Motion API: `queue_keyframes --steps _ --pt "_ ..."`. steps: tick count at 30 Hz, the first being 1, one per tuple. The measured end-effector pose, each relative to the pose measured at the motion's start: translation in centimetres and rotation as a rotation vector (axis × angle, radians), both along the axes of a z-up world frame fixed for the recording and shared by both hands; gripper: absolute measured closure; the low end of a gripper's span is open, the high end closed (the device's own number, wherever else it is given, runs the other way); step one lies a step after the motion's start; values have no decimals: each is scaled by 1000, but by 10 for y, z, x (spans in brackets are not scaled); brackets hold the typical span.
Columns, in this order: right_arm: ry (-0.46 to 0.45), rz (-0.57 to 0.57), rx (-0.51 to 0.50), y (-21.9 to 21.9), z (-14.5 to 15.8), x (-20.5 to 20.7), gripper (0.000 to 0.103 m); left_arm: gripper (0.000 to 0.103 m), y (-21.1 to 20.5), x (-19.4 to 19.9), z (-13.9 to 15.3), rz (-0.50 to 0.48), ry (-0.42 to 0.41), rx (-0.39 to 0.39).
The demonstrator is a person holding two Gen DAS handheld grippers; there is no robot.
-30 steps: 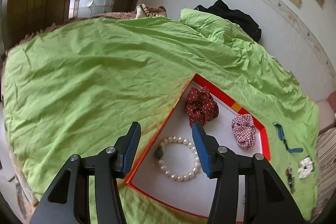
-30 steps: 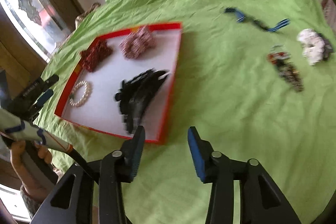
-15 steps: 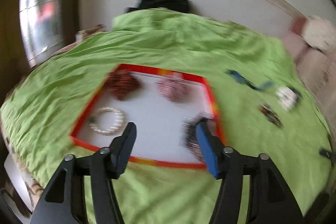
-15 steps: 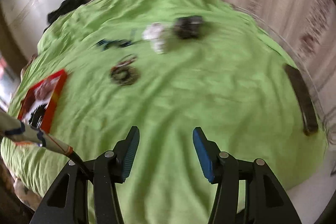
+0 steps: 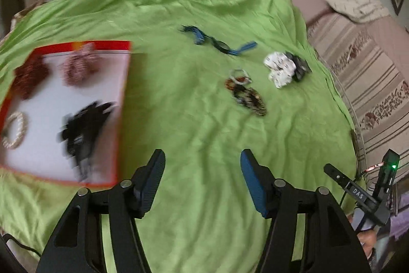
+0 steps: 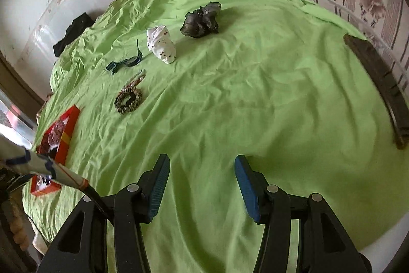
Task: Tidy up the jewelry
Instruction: 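Move the left tool to the leopard-print scrunchie and grasp it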
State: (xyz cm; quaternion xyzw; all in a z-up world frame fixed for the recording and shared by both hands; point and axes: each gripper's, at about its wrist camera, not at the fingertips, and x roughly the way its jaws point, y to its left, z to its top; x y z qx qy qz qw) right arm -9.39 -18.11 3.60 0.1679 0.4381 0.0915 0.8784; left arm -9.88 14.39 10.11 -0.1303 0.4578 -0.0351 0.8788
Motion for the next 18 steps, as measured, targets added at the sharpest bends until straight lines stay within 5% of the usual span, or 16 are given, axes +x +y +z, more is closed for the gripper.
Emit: queue_keyframes --steps 4,10,15,17,18 --pt "-35 -2 18 -4 -4 9 46 62 -36 43 -12 -78 33 23" --pt "-30 -8 77 -13 -23 17 46 62 -73 116 -38 -115 93 39" --pt "-62 25 4 -2 -22 22 44 62 -91 162 -70 -96 153 79" --pt "-67 31 -10 -1 -23 23 44 86 -93 170 -79 -85 177 107" --pt "-68 34 -12 0 -23 23 44 90 -92 170 -80 -79 176 130"
